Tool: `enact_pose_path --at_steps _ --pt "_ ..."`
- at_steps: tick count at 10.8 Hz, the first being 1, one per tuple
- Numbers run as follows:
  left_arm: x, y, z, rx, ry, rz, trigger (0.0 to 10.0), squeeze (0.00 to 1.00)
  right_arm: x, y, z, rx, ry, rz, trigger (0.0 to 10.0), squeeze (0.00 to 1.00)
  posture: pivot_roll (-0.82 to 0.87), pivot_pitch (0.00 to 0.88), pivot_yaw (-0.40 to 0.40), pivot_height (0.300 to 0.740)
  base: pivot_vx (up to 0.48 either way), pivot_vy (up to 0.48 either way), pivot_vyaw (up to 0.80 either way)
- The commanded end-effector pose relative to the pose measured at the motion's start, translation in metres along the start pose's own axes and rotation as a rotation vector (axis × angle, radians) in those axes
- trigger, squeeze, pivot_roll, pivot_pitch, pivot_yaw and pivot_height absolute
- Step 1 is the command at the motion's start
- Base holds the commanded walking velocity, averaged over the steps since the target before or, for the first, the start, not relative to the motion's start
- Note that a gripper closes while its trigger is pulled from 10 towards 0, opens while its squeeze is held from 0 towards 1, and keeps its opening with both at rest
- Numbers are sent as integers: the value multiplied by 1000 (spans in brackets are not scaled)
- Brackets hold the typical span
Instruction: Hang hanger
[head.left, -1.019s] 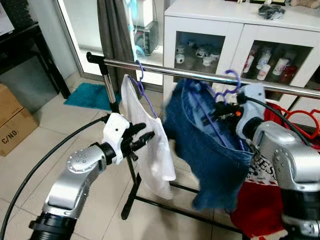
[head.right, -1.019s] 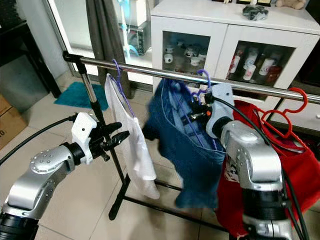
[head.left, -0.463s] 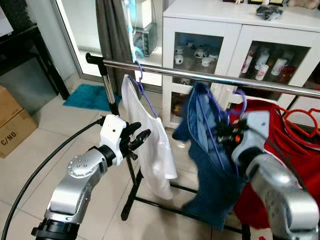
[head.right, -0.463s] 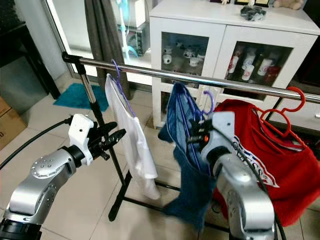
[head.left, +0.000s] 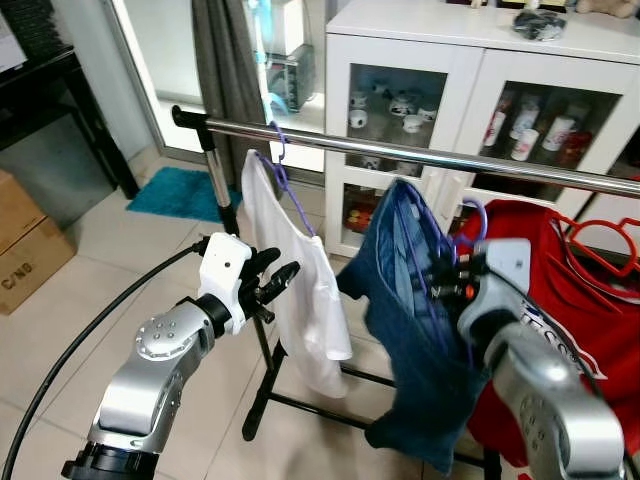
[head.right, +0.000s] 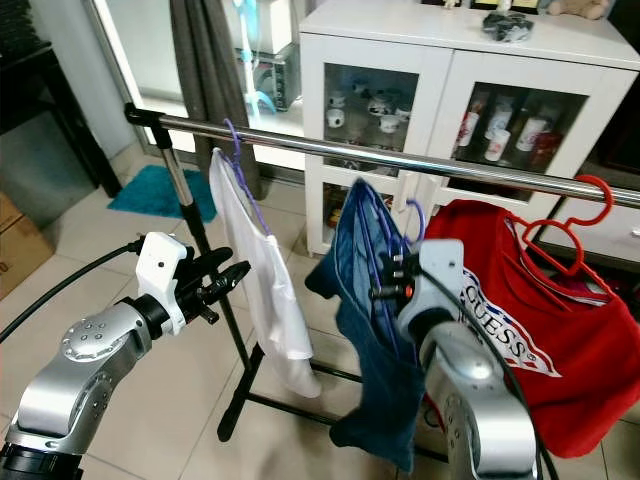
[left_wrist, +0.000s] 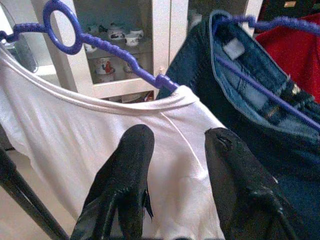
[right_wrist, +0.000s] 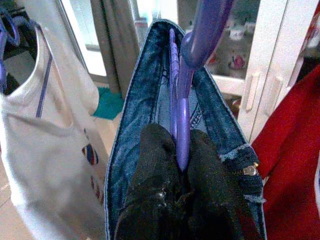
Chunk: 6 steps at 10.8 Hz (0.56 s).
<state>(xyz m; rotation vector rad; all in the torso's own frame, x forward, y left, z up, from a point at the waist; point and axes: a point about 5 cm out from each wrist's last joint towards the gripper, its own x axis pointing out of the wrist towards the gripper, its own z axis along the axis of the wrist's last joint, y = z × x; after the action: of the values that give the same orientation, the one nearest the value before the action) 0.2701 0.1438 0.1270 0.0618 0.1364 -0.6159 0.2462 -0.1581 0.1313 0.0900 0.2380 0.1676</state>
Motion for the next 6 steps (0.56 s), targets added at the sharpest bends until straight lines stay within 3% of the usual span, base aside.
enact_pose_path --at_steps 1,4,5,6 --pt "0 -1 3 12 -2 -3 10000 0 0 -1 7 -4 -44 -11 0 0 -134 0 18 740 0 0 -494" --pt "1 -3 3 17 3 -17 10000 0 -1 -1 6 0 -49 -22 0 0 -138 0 24 740 -81 0 -723" --pt "1 -3 3 18 4 -19 10000 0 0 -1 6 -1 -49 -23 0 0 -138 0 24 740 -244 0 0" --pt "1 -4 3 18 5 -22 10000 0 0 0 6 -7 -50 -19 941 0 -138 0 26 740 -244 0 0"
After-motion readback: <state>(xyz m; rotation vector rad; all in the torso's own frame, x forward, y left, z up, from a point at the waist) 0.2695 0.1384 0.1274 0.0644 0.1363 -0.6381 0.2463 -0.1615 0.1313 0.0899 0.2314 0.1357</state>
